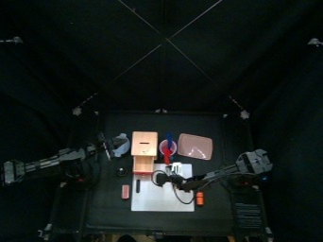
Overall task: Place sushi on board then cut the sushi with the knife then place the pieces on the plate
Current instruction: Pick knife at handle with right hand
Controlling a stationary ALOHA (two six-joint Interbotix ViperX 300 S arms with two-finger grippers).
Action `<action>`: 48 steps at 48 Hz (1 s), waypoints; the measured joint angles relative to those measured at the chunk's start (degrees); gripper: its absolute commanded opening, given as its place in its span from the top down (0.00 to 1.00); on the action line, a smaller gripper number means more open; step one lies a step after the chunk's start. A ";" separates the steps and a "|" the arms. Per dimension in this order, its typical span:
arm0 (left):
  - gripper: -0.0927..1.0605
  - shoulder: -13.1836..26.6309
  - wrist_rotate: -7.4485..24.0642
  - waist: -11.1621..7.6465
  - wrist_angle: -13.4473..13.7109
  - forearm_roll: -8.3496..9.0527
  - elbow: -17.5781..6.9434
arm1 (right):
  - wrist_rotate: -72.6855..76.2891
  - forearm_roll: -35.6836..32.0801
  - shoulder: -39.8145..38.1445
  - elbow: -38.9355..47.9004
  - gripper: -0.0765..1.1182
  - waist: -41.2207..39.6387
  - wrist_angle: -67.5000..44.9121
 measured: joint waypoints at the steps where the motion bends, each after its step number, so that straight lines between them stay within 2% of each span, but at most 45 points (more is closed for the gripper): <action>1: 0.83 0.00 0.00 0.00 0.00 0.00 0.09 | 0.18 -0.18 0.53 -0.18 0.49 0.09 0.44; 5: 0.83 0.00 -0.09 -0.09 -0.09 -0.09 0.53 | 1.67 -0.79 2.37 -1.67 0.46 0.35 2.99; 14: 0.83 0.00 0.09 -0.09 -0.09 -0.09 0.62 | 4.57 -3.69 4.48 -5.19 0.29 1.32 6.86; 20: 0.83 0.00 0.09 -0.09 -0.09 -0.09 0.97 | 4.57 -4.04 6.86 -6.42 0.23 1.76 8.26; 26: 0.83 0.00 0.00 -0.18 -0.09 -0.09 1.49 | 4.57 -3.43 8.44 -7.21 0.19 2.37 8.35; 34: 0.83 0.00 0.00 -0.18 -0.09 -0.18 1.49 | 4.66 2.72 9.49 -8.88 0.16 3.16 7.65; 43: 0.83 0.00 0.00 -0.18 -0.09 -0.09 1.67 | 6.24 3.78 8.96 -9.58 0.16 3.43 7.56; 48: 0.83 0.00 0.00 -0.18 -0.09 -0.18 1.85 | 10.81 3.87 6.06 -9.05 0.16 3.34 7.38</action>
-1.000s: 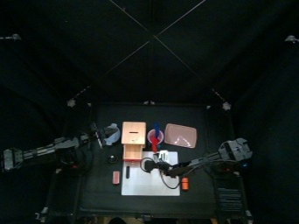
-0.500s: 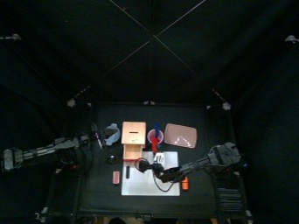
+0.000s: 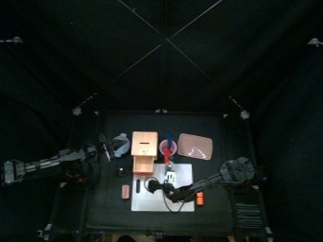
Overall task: Place sushi on board then cut the sushi with the knife then place the pieces on the plate
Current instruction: Pick knife at handle with right hand
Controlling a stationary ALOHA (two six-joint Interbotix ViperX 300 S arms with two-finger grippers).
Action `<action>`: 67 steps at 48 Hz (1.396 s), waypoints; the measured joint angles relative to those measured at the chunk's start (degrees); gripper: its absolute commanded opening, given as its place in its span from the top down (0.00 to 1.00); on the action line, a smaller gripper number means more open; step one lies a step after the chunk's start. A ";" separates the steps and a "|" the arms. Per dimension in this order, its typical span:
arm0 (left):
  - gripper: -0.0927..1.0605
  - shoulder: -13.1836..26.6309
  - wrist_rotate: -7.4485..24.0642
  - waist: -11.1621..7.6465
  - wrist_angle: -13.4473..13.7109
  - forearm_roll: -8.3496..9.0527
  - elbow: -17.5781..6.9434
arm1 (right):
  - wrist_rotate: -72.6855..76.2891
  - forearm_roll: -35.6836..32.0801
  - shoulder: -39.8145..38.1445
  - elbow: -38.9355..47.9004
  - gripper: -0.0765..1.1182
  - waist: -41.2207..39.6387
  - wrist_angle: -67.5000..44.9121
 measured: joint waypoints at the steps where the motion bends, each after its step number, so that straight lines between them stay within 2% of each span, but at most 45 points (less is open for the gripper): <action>1: 0.83 0.00 0.00 0.00 0.00 0.00 0.09 | 1.58 0.00 -0.79 0.70 0.16 -0.09 -0.18; 14: 0.83 0.00 0.00 0.00 -0.18 0.00 1.05 | 16.70 -2.81 -10.28 11.51 0.16 -0.18 -5.98; 23: 0.83 0.00 0.00 0.00 -0.26 0.09 1.23 | 33.05 -8.09 -17.31 22.15 0.17 -1.93 -20.13; 29: 0.83 0.00 0.00 0.00 -0.26 0.00 1.23 | 45.09 -14.33 -21.27 29.53 0.17 -3.96 -27.07; 35: 0.83 0.00 0.00 0.00 -0.26 0.09 1.32 | 57.66 -23.47 -25.49 34.98 0.17 -7.29 -33.31; 41: 0.83 0.00 0.00 0.00 -0.26 0.09 1.58 | 64.69 -30.41 -27.16 38.23 0.17 -12.04 -40.43; 45: 0.83 0.00 0.00 0.00 -0.26 0.09 1.76 | 66.97 -32.61 -27.16 39.46 0.17 -15.38 -46.41; 52: 0.83 0.00 0.00 0.09 -0.26 0.00 1.93 | 68.03 -31.90 -26.28 39.55 0.17 -18.54 -51.86; 63: 0.83 0.00 0.00 0.18 -0.26 0.00 2.20 | 66.97 -18.46 -25.84 38.85 0.17 -19.16 -50.19; 67: 0.83 0.00 0.00 0.09 -0.35 0.09 2.46 | 66.97 -16.79 -24.79 38.76 0.17 -19.34 -49.92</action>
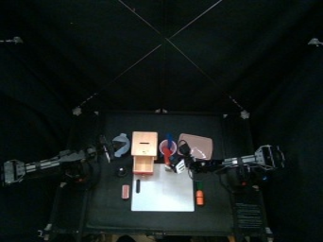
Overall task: Place sushi on board then cut the sushi with the knife then place the pieces on the plate
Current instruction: Pick knife at handle with right hand
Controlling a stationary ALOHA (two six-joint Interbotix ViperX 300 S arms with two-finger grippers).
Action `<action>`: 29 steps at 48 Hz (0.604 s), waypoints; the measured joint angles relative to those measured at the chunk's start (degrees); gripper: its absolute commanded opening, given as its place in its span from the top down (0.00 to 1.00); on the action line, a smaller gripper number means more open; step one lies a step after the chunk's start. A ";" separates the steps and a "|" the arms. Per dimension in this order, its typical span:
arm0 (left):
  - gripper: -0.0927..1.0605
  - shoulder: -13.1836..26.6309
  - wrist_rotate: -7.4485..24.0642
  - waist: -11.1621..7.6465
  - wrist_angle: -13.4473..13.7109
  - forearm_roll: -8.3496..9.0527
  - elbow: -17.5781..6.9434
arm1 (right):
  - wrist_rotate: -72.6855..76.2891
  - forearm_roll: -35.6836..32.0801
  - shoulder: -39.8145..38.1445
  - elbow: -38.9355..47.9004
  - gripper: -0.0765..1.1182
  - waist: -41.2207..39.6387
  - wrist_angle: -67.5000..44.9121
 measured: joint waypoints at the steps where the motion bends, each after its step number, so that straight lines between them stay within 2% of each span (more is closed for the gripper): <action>1: 0.83 0.00 0.00 0.09 0.00 -0.09 0.09 | 0.35 0.09 0.35 -0.09 0.17 -0.09 0.00; 29: 0.83 0.00 -0.09 0.09 0.00 -0.44 1.14 | -0.09 0.88 9.58 -4.66 0.18 -2.46 -8.79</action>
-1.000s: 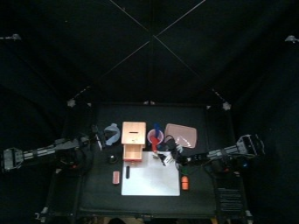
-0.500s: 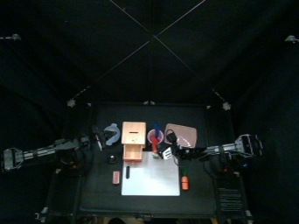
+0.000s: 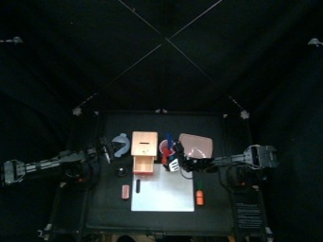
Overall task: Place sushi on board then cut the sushi with the knife then place the pieces on the plate
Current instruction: Pick knife at handle with right hand
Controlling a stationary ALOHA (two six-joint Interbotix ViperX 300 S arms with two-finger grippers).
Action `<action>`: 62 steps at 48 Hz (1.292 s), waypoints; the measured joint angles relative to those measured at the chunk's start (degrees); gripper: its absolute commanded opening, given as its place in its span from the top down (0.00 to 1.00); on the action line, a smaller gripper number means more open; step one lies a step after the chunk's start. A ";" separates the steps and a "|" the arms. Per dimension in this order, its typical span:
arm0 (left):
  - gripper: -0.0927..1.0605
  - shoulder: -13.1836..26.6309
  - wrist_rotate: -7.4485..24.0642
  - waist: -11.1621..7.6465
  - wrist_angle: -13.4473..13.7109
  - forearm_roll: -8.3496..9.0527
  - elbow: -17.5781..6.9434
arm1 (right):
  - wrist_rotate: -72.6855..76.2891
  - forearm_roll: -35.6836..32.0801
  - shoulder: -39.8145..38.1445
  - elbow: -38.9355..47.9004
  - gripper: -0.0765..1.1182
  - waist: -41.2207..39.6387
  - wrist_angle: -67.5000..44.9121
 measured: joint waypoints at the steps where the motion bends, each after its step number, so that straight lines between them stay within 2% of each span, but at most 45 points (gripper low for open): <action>1: 0.83 0.00 0.00 0.00 0.09 0.00 0.00 | 0.00 0.18 0.09 0.00 0.18 0.44 0.00; 13: 0.83 0.00 0.00 0.00 0.00 -1.23 0.00 | 0.18 1.49 0.18 -2.99 0.18 11.25 0.00; 21: 0.83 0.00 0.00 -0.09 0.00 -2.72 0.00 | -0.09 2.81 0.18 -4.92 0.18 17.31 2.81; 30: 0.83 0.00 0.00 -0.09 -0.09 -2.90 0.00 | -0.53 1.93 0.18 -5.27 0.18 18.54 9.58; 38: 0.83 0.00 0.00 -0.18 -0.35 -2.90 0.00 | -0.26 2.72 2.37 -5.27 0.18 18.11 10.72; 46: 0.83 0.00 0.09 -0.18 -0.35 -2.90 0.00 | 0.09 11.78 2.90 -5.98 0.18 17.93 12.22; 55: 0.83 0.00 -0.09 -0.18 -0.44 -2.99 0.18 | 0.79 27.16 3.08 -9.40 0.18 17.75 13.01; 62: 0.83 0.00 -0.09 -0.18 -0.44 -5.27 1.23 | 0.88 34.54 6.94 -16.17 0.18 16.52 16.96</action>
